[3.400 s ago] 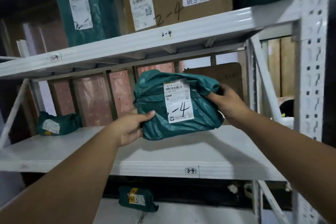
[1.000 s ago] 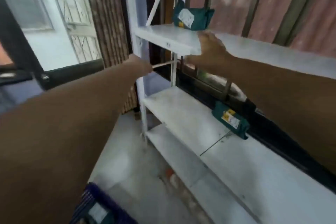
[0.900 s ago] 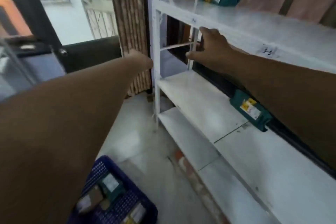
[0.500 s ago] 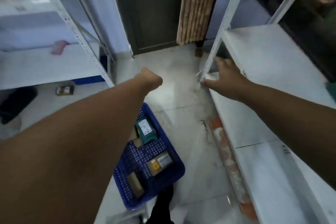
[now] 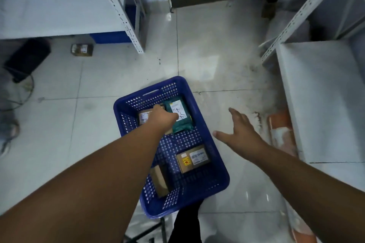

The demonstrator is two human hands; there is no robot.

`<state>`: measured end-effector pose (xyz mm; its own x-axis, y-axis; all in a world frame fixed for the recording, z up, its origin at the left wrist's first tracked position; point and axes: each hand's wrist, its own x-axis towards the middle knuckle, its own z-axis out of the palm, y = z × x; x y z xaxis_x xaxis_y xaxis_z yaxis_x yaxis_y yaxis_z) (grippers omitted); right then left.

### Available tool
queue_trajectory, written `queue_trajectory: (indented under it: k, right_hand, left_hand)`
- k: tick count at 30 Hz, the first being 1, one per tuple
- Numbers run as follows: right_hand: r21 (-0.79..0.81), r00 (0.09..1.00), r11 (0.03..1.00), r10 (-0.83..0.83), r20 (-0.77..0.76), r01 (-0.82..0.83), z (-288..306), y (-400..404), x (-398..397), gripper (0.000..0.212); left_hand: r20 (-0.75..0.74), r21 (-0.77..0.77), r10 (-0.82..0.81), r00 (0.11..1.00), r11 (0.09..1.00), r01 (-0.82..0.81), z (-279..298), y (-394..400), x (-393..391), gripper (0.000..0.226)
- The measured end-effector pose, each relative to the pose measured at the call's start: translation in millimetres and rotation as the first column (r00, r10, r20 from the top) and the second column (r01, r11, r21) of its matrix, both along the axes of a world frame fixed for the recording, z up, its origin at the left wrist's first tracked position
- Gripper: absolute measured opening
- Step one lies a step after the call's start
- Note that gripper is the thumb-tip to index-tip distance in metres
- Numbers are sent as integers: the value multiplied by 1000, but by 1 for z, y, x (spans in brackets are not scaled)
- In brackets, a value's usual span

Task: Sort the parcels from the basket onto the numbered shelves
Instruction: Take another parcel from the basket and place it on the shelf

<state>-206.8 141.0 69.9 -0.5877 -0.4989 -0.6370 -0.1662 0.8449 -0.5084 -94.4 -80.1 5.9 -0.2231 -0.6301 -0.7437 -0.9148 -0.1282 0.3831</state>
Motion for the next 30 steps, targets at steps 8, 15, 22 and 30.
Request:
queue_trajectory:
  k: [8,15,22,30]
  right_hand:
    - [-51,978,998,-28,209,40,-147,-16,52,94]
    - [24,971,992,115,210,-122,-252,-13,78,105]
    - [-2,971,999,40,234,-41,-322,-21,77,103]
    - [-39,919,979,-175,353,201,-362,-20,92,102]
  left_hand:
    - [-27,97,212,977,973,-209,-146,0,32,91]
    - [27,94,299,954,949,-300,-242,0,54,106]
    - [45,146,439,898,886,-440,-305,0,49,117]
    - [19,300,679,734,696,-652,-353,14,32,120]
